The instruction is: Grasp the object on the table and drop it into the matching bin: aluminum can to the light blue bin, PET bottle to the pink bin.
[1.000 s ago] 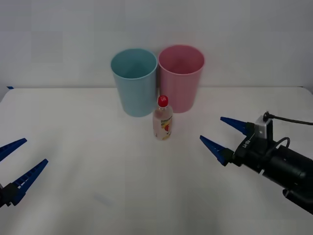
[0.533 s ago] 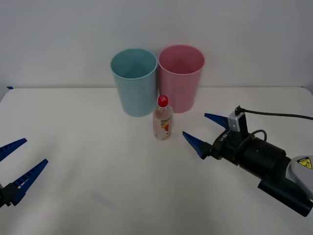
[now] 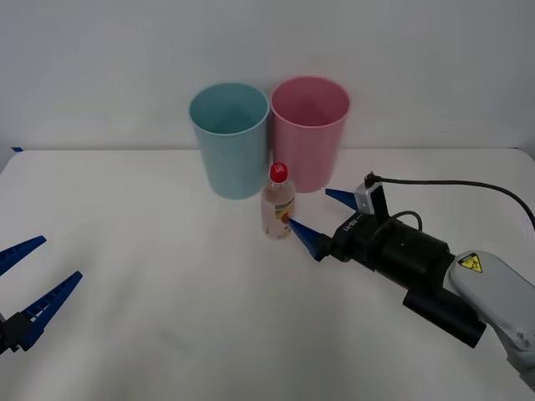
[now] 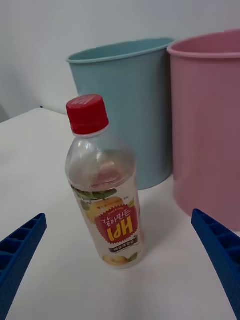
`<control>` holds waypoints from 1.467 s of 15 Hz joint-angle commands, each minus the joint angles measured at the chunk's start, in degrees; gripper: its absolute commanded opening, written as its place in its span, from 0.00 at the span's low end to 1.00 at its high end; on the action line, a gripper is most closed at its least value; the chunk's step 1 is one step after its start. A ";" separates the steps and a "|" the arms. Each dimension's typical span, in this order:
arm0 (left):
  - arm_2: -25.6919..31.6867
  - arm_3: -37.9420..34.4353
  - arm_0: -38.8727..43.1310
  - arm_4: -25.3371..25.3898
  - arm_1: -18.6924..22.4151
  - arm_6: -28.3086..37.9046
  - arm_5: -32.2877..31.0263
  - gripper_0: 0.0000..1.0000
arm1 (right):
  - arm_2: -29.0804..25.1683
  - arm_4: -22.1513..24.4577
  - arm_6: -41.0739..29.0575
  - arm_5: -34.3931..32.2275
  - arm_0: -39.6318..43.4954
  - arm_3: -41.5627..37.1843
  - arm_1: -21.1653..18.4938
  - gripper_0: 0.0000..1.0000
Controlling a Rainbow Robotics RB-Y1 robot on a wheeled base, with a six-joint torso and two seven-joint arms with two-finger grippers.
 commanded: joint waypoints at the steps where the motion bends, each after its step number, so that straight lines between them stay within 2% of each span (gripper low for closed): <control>1: 0.00 0.00 0.00 0.00 0.00 0.00 0.00 1.00 | 1.32 1.09 0.01 0.22 -2.84 3.59 2.02 1.00; 5: 0.00 0.00 0.00 0.00 0.00 0.00 0.00 1.00 | 5.10 1.09 0.01 3.56 -6.79 8.07 3.43 1.00; 12: 0.00 0.00 0.00 0.00 0.00 0.00 0.00 1.00 | 7.12 1.18 0.63 3.92 -14.26 18.44 8.96 1.00; 17: 0.00 0.00 0.00 0.00 0.00 0.00 0.00 1.00 | 8.35 1.18 0.72 5.67 -15.14 19.15 9.14 1.00; 18: 0.00 0.00 0.00 0.00 0.00 0.00 0.00 1.00 | 8.44 1.09 0.81 5.67 -15.14 19.15 9.23 0.72; 19: 0.00 0.00 0.00 0.00 0.00 0.00 0.00 1.00 | 8.44 1.18 0.89 5.94 -15.14 19.15 9.23 0.14; 20: 0.00 0.00 0.00 0.00 0.00 0.00 0.00 1.00 | 8.44 1.18 0.89 6.11 -15.14 19.15 9.32 0.00; 22: 0.00 0.00 0.00 0.00 0.00 0.00 0.00 1.00 | 8.44 1.18 0.98 6.11 -15.14 19.15 9.40 0.00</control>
